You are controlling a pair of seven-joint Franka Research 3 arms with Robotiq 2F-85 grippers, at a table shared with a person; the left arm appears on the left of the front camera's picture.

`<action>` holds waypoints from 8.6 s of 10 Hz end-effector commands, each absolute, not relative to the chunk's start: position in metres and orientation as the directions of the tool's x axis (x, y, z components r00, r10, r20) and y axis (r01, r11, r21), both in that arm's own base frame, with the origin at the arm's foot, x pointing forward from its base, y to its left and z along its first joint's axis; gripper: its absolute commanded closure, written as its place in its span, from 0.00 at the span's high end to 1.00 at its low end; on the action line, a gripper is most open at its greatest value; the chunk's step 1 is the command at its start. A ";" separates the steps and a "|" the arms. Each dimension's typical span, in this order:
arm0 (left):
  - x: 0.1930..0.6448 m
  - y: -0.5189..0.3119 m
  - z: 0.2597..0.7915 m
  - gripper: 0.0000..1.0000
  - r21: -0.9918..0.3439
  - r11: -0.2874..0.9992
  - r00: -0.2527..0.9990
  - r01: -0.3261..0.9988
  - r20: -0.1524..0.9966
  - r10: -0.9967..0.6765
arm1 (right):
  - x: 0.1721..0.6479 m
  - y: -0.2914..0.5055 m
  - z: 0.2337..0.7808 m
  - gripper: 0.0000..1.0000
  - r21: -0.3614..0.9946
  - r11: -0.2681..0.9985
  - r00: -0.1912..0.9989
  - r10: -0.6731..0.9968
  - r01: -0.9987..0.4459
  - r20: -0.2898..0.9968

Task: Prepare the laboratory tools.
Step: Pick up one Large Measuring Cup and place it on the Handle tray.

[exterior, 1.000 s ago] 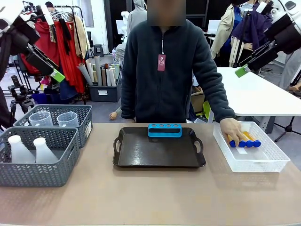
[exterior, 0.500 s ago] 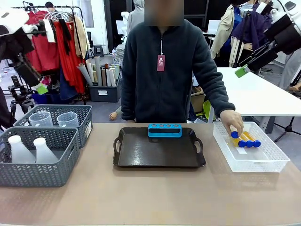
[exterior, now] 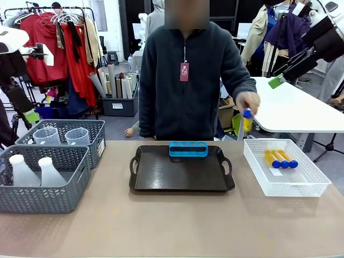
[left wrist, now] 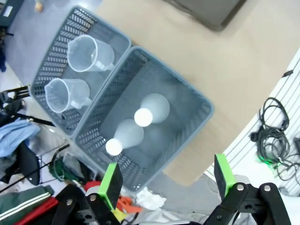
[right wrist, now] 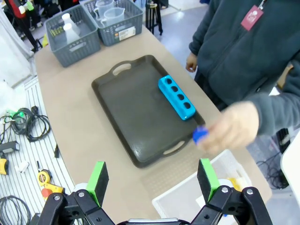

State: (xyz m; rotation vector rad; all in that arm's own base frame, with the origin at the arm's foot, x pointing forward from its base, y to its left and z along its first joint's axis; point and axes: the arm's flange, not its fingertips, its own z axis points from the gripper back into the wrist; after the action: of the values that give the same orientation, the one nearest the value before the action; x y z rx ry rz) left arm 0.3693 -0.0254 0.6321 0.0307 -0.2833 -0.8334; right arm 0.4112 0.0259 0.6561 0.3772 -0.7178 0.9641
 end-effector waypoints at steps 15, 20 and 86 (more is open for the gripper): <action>0.540 -0.039 0.521 1.00 0.095 0.968 0.960 0.230 0.144 -0.242 | 0.412 0.027 0.657 1.00 -0.011 0.523 0.359 0.601 -0.853 0.715; 0.541 -0.039 0.511 1.00 0.063 0.966 0.957 0.249 0.136 -0.256 | 0.412 0.027 0.657 1.00 -0.011 0.523 0.359 0.601 -0.853 0.715; 0.517 -0.183 0.732 0.00 0.146 0.164 0.114 0.976 0.303 -0.946 | 0.412 0.027 0.657 1.00 -0.011 0.523 0.359 0.601 -0.853 0.715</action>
State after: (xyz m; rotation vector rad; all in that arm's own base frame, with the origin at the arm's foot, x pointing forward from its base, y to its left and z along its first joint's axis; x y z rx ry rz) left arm 0.5124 -0.1802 0.7287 -0.0720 -0.3688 -1.3552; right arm 0.4112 0.0260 0.6558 0.3756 -0.7158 0.9638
